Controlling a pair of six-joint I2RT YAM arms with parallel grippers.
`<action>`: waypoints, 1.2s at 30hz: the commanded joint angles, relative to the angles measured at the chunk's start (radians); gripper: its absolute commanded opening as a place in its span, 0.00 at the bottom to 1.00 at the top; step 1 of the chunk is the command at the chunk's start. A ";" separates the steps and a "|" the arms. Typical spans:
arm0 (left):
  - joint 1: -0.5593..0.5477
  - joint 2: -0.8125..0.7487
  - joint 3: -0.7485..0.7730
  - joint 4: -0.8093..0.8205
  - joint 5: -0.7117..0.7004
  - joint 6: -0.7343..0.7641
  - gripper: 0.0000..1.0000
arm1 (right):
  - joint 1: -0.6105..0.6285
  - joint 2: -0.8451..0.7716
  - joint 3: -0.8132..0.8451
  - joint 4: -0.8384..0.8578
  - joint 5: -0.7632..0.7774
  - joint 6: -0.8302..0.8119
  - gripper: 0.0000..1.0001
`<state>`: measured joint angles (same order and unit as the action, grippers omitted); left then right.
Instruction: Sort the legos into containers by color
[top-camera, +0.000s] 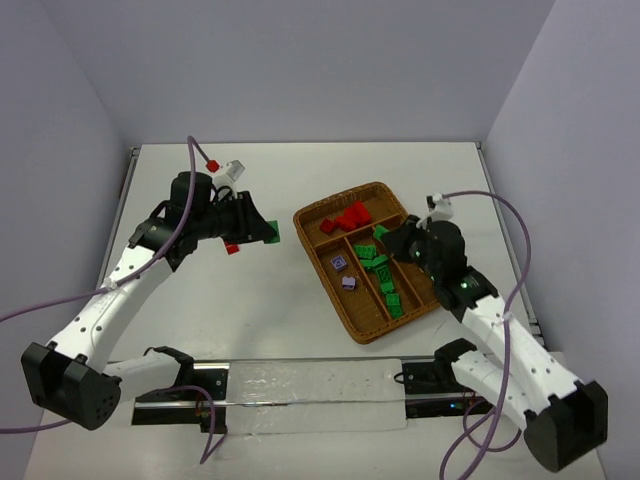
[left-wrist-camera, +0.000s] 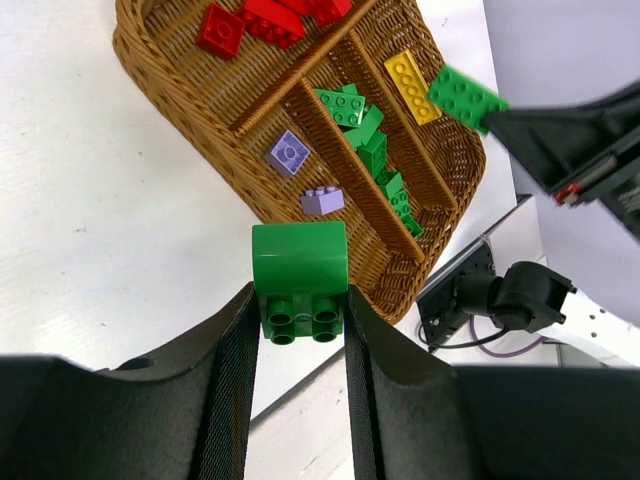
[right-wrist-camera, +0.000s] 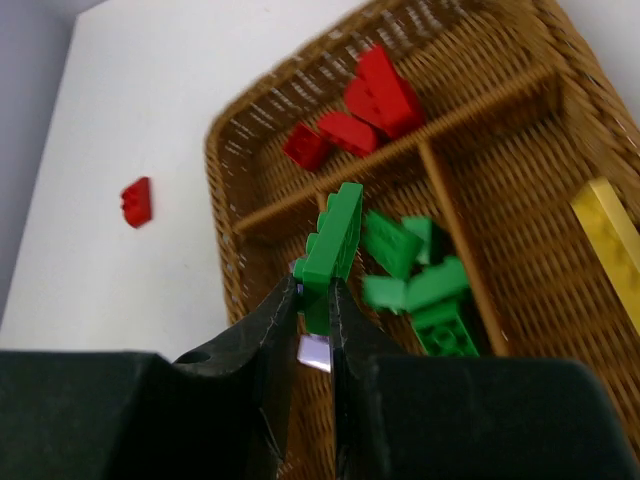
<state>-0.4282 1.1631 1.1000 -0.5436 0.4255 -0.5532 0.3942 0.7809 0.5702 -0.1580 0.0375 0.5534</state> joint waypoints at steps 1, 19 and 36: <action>-0.021 0.020 0.030 0.085 0.009 -0.036 0.00 | -0.010 -0.110 -0.075 -0.122 0.045 0.020 0.00; -0.129 0.136 0.101 0.134 -0.160 -0.162 0.00 | -0.012 -0.196 -0.211 -0.155 -0.021 0.112 0.56; -0.196 0.364 0.278 0.116 -0.206 -0.156 0.00 | -0.009 -0.173 -0.020 -0.259 0.134 0.000 0.71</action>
<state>-0.5838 1.4585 1.2497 -0.4404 0.2623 -0.7170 0.3878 0.6021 0.4591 -0.3968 0.0809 0.6123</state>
